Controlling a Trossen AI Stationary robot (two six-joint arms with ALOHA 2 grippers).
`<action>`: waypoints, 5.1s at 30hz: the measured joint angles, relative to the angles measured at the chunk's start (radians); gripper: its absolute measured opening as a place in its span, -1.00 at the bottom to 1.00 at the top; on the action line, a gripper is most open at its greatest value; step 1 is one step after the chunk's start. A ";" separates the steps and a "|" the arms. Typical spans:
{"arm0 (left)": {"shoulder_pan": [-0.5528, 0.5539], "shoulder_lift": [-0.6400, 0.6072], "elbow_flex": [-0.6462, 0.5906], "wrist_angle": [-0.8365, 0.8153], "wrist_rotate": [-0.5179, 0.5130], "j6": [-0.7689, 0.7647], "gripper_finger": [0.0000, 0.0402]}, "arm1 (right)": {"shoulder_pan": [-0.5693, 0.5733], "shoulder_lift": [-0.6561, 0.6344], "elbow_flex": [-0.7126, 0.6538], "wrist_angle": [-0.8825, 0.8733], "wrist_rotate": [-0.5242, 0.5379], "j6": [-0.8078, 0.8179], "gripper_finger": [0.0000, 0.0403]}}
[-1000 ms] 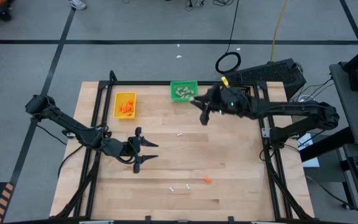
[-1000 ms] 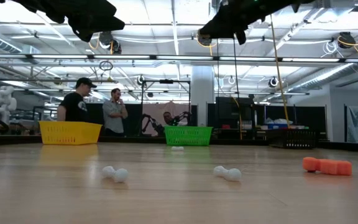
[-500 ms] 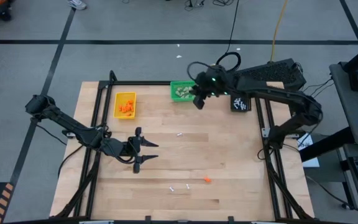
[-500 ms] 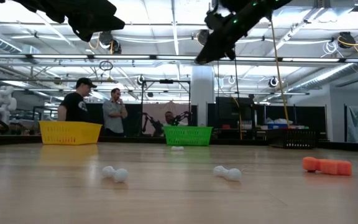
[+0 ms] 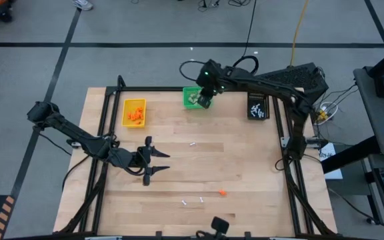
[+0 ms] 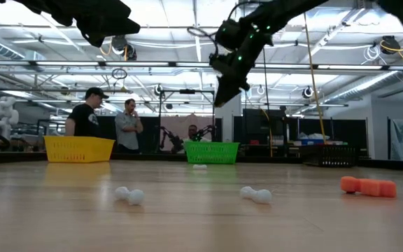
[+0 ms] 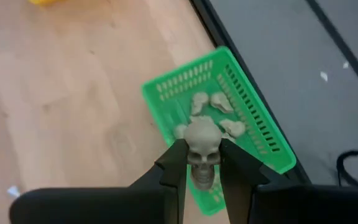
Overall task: Sort Halloween decoration
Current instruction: Put the gray skull toy into the green bin, then put the white bone toy into the black bin
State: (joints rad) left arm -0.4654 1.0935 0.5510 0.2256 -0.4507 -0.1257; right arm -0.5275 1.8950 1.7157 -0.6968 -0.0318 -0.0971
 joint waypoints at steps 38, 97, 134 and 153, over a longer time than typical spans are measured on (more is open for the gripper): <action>0.000 0.000 0.000 -0.003 0.000 -0.009 -0.03 | -0.053 0.312 0.203 -0.147 0.008 0.017 -0.73; -0.007 0.000 0.000 -0.023 0.012 -0.051 -0.03 | 0.868 -0.224 -0.015 -0.426 0.447 0.545 -0.23; -0.154 0.699 0.277 0.116 0.204 0.080 -0.03 | 1.164 -0.101 -0.644 0.703 0.502 0.448 -0.23; -0.089 0.817 0.277 0.211 0.309 0.023 -0.04 | 1.200 -0.101 -0.643 0.671 0.504 0.478 -0.23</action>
State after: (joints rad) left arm -0.5547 1.9102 0.8284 0.4368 -0.1415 -0.1026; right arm 0.6727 1.7939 1.0725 -0.0261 0.4725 0.3813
